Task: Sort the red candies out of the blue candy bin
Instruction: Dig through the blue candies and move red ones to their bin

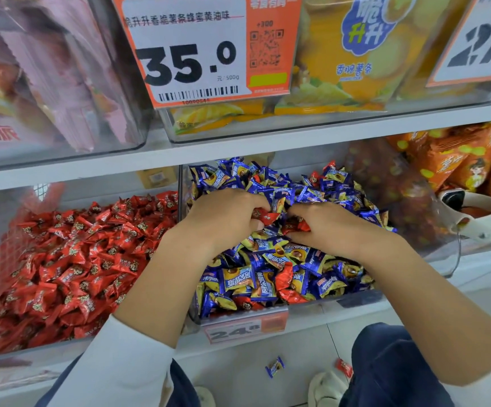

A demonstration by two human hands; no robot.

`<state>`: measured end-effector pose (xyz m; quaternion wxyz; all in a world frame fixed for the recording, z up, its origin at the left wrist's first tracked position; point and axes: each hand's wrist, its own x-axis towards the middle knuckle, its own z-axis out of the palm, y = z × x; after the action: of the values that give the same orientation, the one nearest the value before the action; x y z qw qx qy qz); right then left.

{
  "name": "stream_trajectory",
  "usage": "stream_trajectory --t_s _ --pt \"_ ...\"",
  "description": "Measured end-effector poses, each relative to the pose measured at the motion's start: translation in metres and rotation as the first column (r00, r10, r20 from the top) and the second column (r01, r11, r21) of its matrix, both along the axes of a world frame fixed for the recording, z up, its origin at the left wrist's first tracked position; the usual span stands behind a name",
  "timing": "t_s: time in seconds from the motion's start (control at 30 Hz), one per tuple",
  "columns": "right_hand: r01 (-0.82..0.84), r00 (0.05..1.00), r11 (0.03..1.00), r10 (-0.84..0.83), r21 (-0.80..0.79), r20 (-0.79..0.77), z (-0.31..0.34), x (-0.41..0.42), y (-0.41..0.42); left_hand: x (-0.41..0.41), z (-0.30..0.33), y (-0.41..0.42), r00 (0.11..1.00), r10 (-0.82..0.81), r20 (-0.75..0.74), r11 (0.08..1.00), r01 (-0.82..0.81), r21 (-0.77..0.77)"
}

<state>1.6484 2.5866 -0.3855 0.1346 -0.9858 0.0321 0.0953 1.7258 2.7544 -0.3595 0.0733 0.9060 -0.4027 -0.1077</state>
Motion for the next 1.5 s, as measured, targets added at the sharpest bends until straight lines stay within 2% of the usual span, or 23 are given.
stream_trajectory --t_s 0.1,0.27,0.47,0.53,0.67,0.87,1.03,1.13,1.23,1.33,1.5 --pt "-0.009 1.000 0.999 0.008 0.046 0.028 0.000 -0.001 0.000 -0.005 -0.001 -0.004 0.997 -0.043 -0.060 0.997 0.039 -0.067" --pt "0.014 0.998 0.999 -0.017 0.038 0.068 -0.002 -0.002 0.004 -0.006 -0.006 -0.007 0.999 -0.039 0.036 0.994 0.043 -0.101" --pt "0.079 0.996 0.993 -0.081 0.088 0.023 0.005 -0.002 -0.001 0.003 0.009 0.015 0.999 0.012 -0.030 0.934 -0.022 -0.357" --pt "0.112 0.991 0.991 -0.117 0.076 0.071 0.010 -0.003 -0.007 0.008 0.013 0.024 0.998 0.054 -0.036 0.911 -0.064 -0.408" --pt "0.199 0.965 0.977 -0.209 0.078 0.159 0.017 -0.008 -0.021 0.012 0.010 0.035 0.993 0.112 -0.050 0.903 -0.122 -0.412" --pt "0.174 0.985 0.974 -0.175 0.145 -0.008 0.011 -0.012 -0.024 -0.002 0.011 0.038 0.999 0.033 -0.008 0.948 -0.034 -0.317" --pt "0.123 0.988 0.992 -0.123 -0.003 -0.097 0.013 -0.014 -0.021 -0.022 0.011 0.036 0.996 -0.057 0.067 0.969 0.071 -0.238" --pt "0.112 0.994 0.993 -0.113 -0.034 -0.013 0.012 -0.019 -0.019 -0.032 0.008 0.031 0.990 -0.050 0.132 0.986 0.070 -0.152" --pt "0.153 0.974 0.988 -0.146 -0.026 0.175 0.012 -0.028 -0.025 -0.039 0.010 0.033 0.986 -0.008 0.165 0.989 0.032 -0.147" --pt "0.158 0.939 0.987 -0.158 0.025 0.306 0.018 -0.040 -0.026 -0.050 0.007 0.029 0.956 0.033 0.293 0.999 -0.019 -0.049" --pt "-0.065 0.905 0.995 0.027 0.076 0.425 0.024 -0.070 0.000 -0.065 -0.008 0.020 0.902 -0.042 0.429 0.981 -0.043 0.188"
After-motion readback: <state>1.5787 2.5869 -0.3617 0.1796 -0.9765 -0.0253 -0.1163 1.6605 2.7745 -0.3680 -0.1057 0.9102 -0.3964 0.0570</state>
